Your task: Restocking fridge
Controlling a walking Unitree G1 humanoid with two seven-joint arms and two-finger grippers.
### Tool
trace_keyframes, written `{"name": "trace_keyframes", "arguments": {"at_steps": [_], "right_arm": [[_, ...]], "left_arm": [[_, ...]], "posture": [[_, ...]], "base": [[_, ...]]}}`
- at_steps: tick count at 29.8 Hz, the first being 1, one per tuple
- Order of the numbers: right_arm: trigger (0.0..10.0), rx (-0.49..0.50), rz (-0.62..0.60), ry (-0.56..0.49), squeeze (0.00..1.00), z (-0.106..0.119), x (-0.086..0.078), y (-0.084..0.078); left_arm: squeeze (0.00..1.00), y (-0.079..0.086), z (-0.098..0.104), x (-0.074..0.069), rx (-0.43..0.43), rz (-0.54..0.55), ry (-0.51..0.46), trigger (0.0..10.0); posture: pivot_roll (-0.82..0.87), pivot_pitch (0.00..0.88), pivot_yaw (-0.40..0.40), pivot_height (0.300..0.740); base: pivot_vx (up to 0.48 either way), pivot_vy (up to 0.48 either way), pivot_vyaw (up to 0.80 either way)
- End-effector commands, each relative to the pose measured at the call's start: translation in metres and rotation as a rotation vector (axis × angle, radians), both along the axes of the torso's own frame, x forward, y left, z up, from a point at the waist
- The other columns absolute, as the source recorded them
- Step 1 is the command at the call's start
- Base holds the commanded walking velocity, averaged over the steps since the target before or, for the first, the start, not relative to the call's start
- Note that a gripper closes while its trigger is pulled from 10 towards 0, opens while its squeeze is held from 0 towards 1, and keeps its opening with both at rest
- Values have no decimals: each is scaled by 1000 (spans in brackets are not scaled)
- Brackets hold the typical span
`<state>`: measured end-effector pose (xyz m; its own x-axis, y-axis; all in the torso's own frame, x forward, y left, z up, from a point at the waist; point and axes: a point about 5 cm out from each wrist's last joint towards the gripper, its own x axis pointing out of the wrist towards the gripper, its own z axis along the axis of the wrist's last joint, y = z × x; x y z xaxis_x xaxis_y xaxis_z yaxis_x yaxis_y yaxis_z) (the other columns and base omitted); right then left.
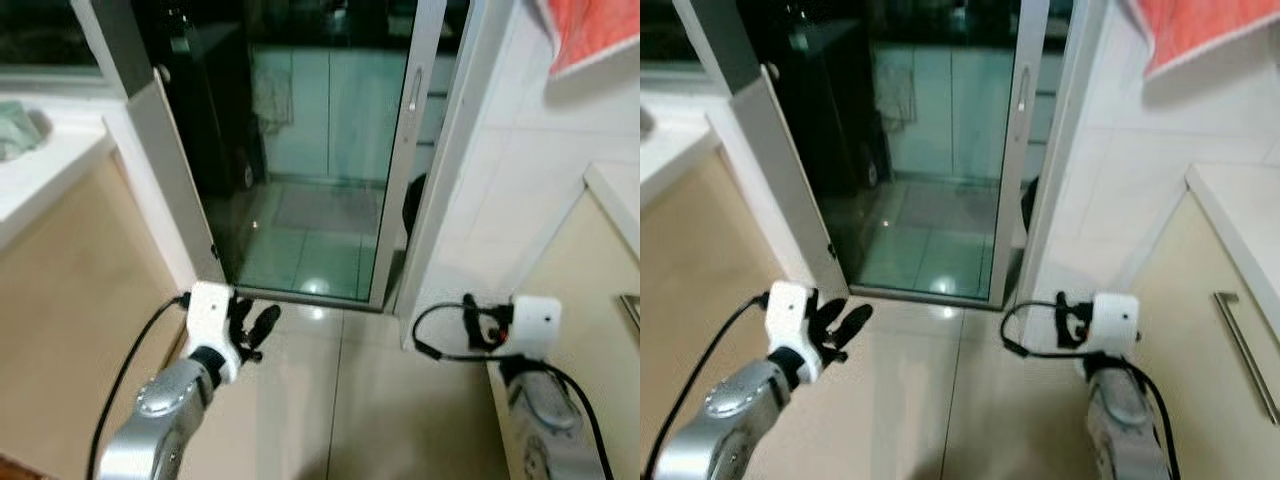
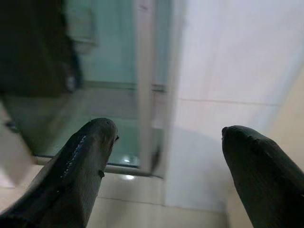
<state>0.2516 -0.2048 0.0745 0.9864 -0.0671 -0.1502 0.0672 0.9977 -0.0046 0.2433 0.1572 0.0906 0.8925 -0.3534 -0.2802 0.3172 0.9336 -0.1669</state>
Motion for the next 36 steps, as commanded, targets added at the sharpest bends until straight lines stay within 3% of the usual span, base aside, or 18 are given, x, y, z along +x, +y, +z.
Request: {"name": "trace_keyframes", "arguments": {"at_steps": [1,5,8,33,36], "right_arm": [[10000,28,3,9,86,0,-2,0],[10000,106,38,17,90,2,1,7],[10000,142,81,35,86,1,4,13],[10000,90,83,37,82,1,10,11],[10000,83,96,35,82,3,15,14]], "left_arm": [[0,-3,5,-1,-2,-3,7,10000],[0,-5,6,-11,-54,40,39,10000],[0,1,5,-7,-54,105,33,10000],[0,2,3,-5,-30,118,66,10000],[0,11,6,5,6,134,42,10000]], "posture": [[-148,0,49,736],[-151,0,53,736],[-148,0,49,736],[-139,0,43,736],[-130,0,44,736]], "base": [[0,0,0],[0,0,0],[0,0,0],[0,0,0],[0,0,0]]}}
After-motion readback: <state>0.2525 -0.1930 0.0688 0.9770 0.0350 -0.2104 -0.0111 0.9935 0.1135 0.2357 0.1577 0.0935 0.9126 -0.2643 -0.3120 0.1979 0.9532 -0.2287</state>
